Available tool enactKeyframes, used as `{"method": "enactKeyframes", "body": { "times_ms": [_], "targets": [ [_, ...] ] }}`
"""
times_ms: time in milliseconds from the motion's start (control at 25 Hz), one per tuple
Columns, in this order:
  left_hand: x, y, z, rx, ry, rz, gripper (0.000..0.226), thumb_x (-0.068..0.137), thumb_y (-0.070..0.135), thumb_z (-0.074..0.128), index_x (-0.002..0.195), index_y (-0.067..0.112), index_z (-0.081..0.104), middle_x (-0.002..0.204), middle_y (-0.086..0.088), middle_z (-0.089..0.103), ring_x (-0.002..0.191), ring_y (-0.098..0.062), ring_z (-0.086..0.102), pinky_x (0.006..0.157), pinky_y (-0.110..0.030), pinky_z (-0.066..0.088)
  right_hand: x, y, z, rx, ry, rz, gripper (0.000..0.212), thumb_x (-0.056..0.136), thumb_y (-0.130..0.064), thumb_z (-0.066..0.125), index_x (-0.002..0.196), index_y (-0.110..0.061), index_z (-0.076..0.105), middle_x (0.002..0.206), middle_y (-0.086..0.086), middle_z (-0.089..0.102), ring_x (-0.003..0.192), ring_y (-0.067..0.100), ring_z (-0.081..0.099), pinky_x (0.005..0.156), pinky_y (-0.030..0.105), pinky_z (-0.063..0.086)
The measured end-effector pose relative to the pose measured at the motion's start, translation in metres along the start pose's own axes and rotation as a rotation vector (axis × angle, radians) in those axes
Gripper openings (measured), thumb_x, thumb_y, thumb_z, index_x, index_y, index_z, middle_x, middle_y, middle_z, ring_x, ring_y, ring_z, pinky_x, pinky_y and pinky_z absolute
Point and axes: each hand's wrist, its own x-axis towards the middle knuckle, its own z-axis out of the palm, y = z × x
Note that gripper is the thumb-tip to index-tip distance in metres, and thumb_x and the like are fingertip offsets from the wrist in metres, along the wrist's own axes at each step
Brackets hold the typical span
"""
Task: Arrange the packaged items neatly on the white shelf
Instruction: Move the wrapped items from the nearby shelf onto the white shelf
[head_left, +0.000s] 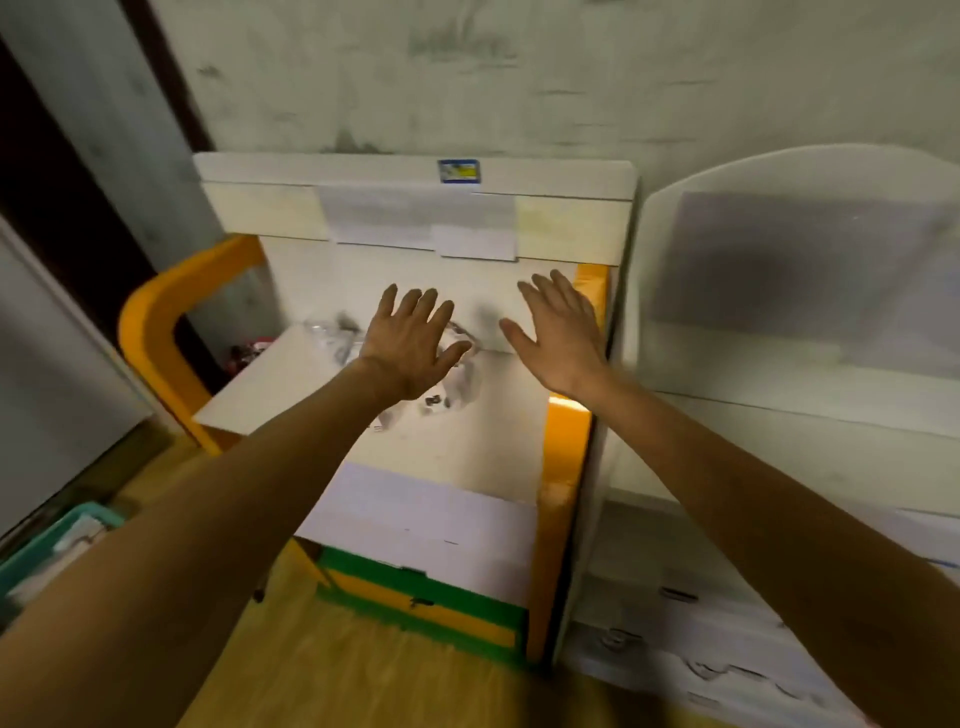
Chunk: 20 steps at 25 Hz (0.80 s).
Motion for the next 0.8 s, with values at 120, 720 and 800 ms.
{"method": "enactKeyframes", "body": {
  "times_ms": [120,720,800],
  "targets": [
    [-0.028,-0.061,0.031,0.085,-0.084,-0.105,0.077,0.098,0.063,0.019,0.154,0.011,0.023,0.158,-0.012,0.028,0.145,-0.031,0.025,0.120,-0.051,0.013,0.019,-0.060,0.027,0.013,-0.175,-0.026,0.068,0.098,-0.052,0.049,0.153,-0.016,0.033,0.164,0.010,0.022,0.153,0.030,0.009,0.119,0.044,0.016],
    [-0.001,-0.204,0.175,-0.070,-0.296,-0.297,0.090,0.092,0.056,0.051,0.154,0.005,0.012,0.158,-0.014,0.024,0.142,-0.032,0.032,0.113,-0.047,0.033,0.173,-0.150,0.203,0.051,-0.493,-0.069,0.063,0.091,-0.040,0.065,0.144,-0.015,0.042,0.144,0.009,0.049,0.134,0.031,0.041,0.106,0.044,0.039],
    [0.012,-0.232,0.194,-0.070,-0.322,-0.317,0.090,0.092,0.055,0.053,0.154,0.005,0.013,0.160,-0.015,0.022,0.142,-0.033,0.033,0.111,-0.046,0.036,0.204,-0.165,0.226,0.037,-0.556,-0.068,0.070,0.087,-0.045,0.069,0.144,-0.015,0.041,0.143,0.011,0.049,0.132,0.033,0.043,0.104,0.045,0.041]
  ]
}}
